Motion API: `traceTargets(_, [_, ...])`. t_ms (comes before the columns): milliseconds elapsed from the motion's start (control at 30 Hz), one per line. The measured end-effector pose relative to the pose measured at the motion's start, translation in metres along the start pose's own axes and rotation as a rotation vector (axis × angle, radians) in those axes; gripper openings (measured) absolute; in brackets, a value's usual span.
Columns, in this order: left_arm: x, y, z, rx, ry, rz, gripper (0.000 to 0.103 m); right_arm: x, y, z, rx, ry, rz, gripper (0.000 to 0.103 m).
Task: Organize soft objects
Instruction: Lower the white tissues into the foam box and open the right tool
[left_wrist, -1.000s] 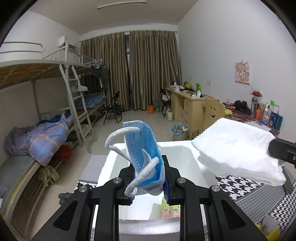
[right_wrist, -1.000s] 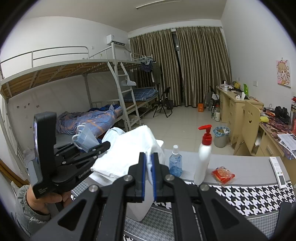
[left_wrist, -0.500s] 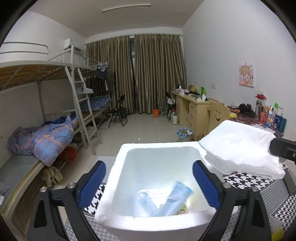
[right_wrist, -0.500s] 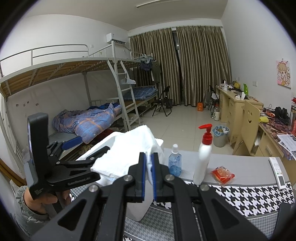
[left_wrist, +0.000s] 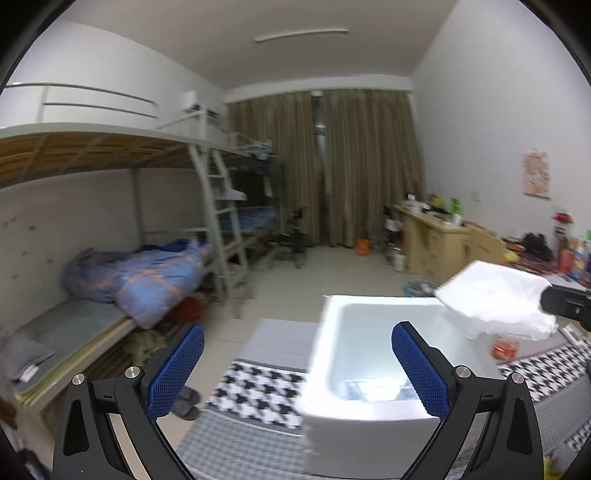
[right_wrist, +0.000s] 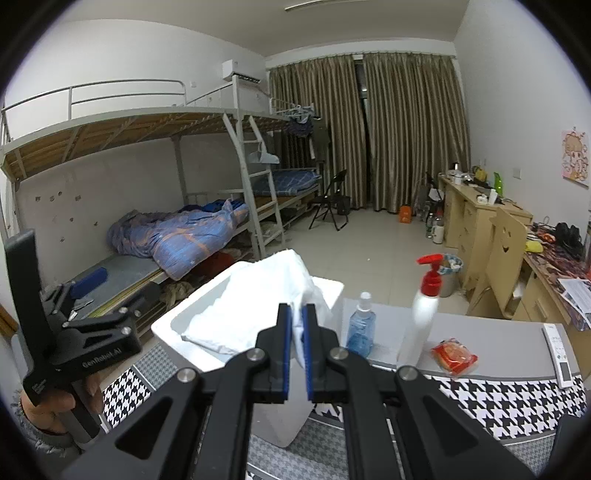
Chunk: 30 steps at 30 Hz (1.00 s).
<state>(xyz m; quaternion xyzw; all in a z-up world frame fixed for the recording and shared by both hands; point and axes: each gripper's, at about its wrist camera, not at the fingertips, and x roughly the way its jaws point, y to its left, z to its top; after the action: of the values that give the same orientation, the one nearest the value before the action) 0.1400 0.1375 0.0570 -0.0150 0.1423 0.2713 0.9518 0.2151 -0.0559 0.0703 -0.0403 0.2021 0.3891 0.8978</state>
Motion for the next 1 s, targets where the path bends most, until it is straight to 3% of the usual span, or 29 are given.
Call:
traceTargets(100, [-0.009,0.007,-0.003,0.005,-0.023,0.032,0.102,0.002,0.004,0.000,-0.011,0.003,0.002,0.009])
traceTargets(367, [-0.017,0.014,-0.011,-0.012,0.017,-0.072,0.102,0.013,0.008,0.002,-0.021,0.025,0.015,0.009])
traceTargets(1000, [-0.020,0.030,-0.026,-0.017,0.026,-0.096,0.102,0.042,0.028,0.010,-0.036,0.082,0.015,0.009])
